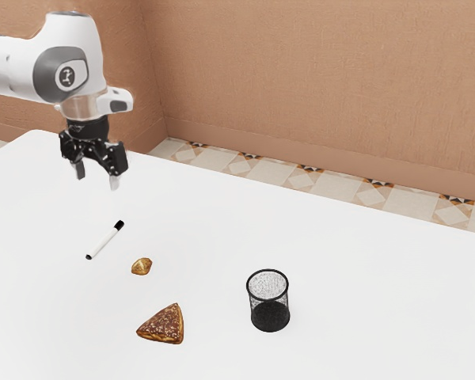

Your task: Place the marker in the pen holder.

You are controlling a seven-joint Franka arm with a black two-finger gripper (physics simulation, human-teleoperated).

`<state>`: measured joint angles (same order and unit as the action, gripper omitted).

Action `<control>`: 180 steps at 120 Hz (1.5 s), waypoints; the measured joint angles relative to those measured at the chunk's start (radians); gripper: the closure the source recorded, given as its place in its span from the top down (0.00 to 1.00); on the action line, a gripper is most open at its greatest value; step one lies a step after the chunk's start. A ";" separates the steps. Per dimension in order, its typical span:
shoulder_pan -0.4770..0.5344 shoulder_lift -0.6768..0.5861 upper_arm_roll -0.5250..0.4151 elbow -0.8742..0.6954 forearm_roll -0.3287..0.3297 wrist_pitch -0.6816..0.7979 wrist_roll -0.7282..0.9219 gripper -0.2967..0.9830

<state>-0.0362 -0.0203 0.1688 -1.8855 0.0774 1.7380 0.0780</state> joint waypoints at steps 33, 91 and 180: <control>0.021 0.113 0.053 -0.107 0.018 0.201 -0.023 0.77; 0.005 0.301 0.141 -0.109 -0.020 0.442 0.001 0.77; 0.082 0.627 0.183 0.256 -0.211 0.291 0.187 0.77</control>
<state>0.0460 0.6066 0.3516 -1.6294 -0.1336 2.0292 0.2648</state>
